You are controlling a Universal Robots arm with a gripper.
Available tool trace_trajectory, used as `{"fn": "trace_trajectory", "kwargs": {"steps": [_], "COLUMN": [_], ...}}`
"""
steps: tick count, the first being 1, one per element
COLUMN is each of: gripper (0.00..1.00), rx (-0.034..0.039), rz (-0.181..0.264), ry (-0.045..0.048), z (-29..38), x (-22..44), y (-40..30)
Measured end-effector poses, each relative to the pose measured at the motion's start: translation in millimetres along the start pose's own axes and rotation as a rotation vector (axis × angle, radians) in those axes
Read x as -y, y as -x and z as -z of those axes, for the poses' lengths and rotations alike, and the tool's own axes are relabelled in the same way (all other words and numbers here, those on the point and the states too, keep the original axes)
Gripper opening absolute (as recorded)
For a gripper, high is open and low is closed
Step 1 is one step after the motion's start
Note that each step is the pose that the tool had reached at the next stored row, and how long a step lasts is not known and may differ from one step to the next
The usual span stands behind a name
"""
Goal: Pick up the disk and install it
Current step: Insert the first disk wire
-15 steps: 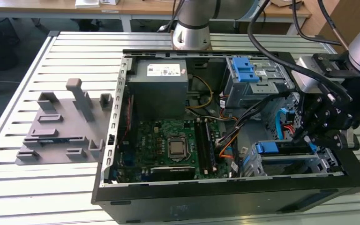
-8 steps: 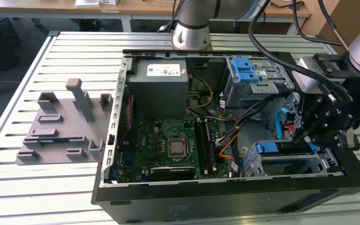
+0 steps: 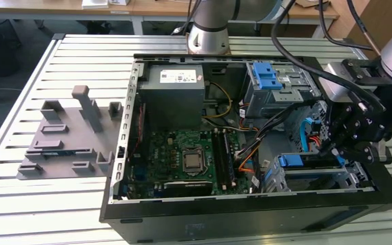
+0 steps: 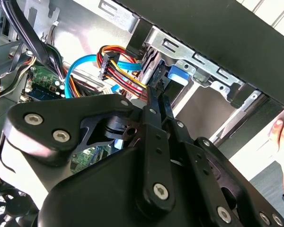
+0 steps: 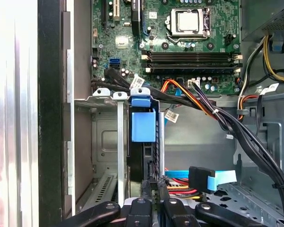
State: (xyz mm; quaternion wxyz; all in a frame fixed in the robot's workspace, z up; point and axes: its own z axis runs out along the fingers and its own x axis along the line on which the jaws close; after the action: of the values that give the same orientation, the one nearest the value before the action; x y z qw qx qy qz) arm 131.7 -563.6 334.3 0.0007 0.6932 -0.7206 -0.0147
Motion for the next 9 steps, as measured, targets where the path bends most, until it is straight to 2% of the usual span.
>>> {"fn": "trace_trajectory", "kwargs": {"steps": [9], "gripper": [0.16], "rx": [-0.0005], "rz": [-0.002], "ry": [0.0043], "z": [-0.6], "x": [0.9], "y": [-0.4]}}
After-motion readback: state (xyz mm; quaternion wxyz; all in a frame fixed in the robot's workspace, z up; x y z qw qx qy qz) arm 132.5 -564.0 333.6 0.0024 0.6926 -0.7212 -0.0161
